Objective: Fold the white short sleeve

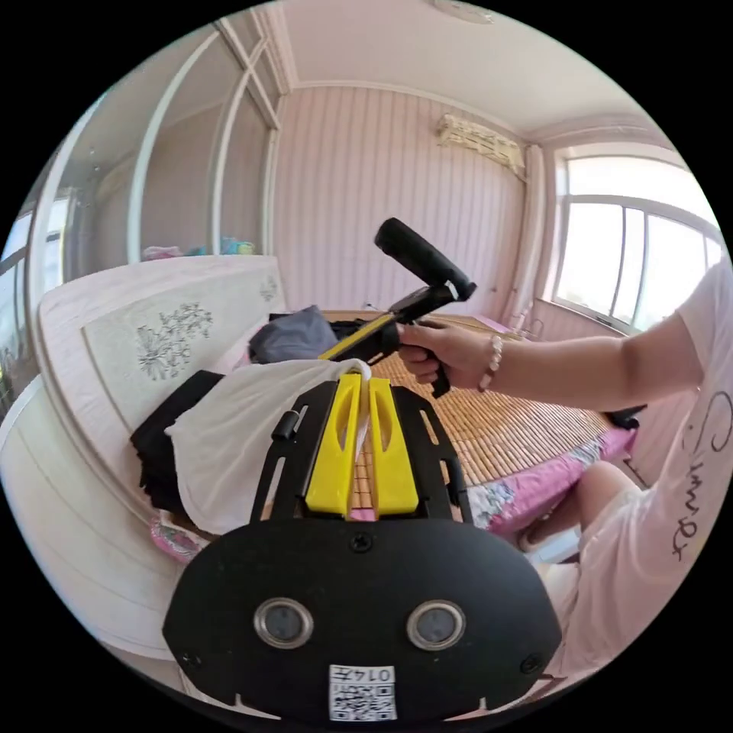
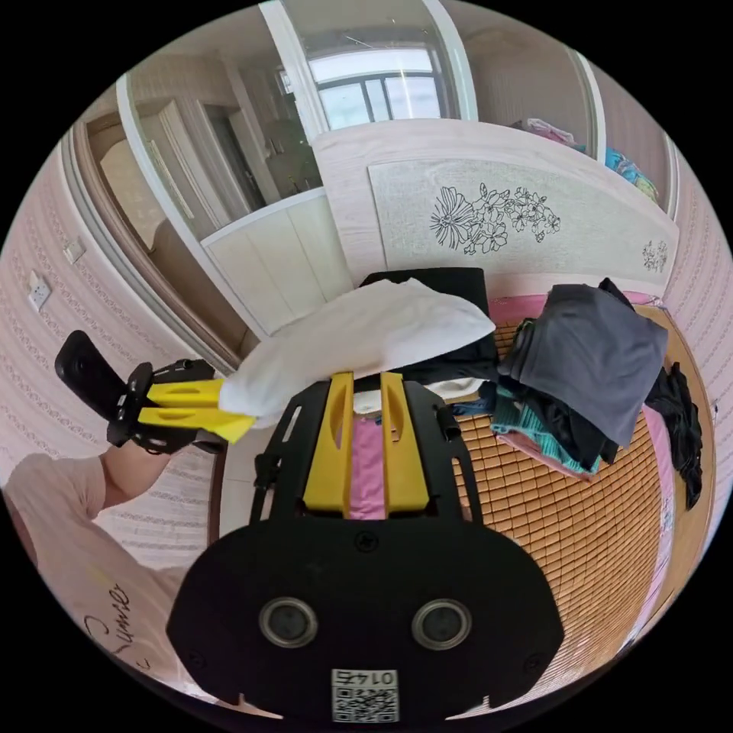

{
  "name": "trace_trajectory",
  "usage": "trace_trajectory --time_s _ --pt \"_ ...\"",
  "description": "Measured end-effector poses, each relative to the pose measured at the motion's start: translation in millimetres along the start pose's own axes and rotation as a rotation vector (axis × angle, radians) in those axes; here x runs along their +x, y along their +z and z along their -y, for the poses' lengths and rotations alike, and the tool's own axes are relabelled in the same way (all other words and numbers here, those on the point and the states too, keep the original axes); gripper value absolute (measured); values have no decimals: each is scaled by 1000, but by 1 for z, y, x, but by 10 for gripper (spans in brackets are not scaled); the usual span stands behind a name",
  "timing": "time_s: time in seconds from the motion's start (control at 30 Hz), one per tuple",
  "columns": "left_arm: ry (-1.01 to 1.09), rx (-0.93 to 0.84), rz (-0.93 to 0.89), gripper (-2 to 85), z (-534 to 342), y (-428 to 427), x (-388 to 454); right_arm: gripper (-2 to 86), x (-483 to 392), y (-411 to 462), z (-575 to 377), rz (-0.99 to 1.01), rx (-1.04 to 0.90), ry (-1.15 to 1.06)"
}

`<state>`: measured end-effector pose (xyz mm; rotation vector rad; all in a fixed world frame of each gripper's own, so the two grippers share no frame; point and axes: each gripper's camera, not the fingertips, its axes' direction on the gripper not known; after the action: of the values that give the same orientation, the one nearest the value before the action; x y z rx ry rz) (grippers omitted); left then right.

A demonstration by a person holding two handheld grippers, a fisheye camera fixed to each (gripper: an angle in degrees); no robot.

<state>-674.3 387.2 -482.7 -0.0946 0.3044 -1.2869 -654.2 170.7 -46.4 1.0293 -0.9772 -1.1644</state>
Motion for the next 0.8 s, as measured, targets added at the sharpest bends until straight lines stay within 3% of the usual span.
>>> trace_trajectory --time_s 0.1,0.23,0.33,0.43,0.57,0.67,0.8 --pt "54 -79 -231 -6 -26 16 84 56 -11 -18 -71 125 -72 -25" --pt "-83 -346 -449 -4 -106 79 174 83 -14 3 -180 60 -281 160" --pt "-83 -513 -368 3 -147 101 215 109 -17 12 -230 133 -327 280" --pt "-17 -382 -319 10 -136 75 225 115 -37 0 -237 112 -264 228" --pt "21 -407 -333 -2 -131 54 227 115 -66 -13 -222 55 -246 47" --pt "-54 -435 -387 -8 -145 40 215 113 -83 -17 -218 55 -282 -39" --pt "-251 -518 -164 -6 -174 43 180 94 -106 -14 -233 164 -353 -120"
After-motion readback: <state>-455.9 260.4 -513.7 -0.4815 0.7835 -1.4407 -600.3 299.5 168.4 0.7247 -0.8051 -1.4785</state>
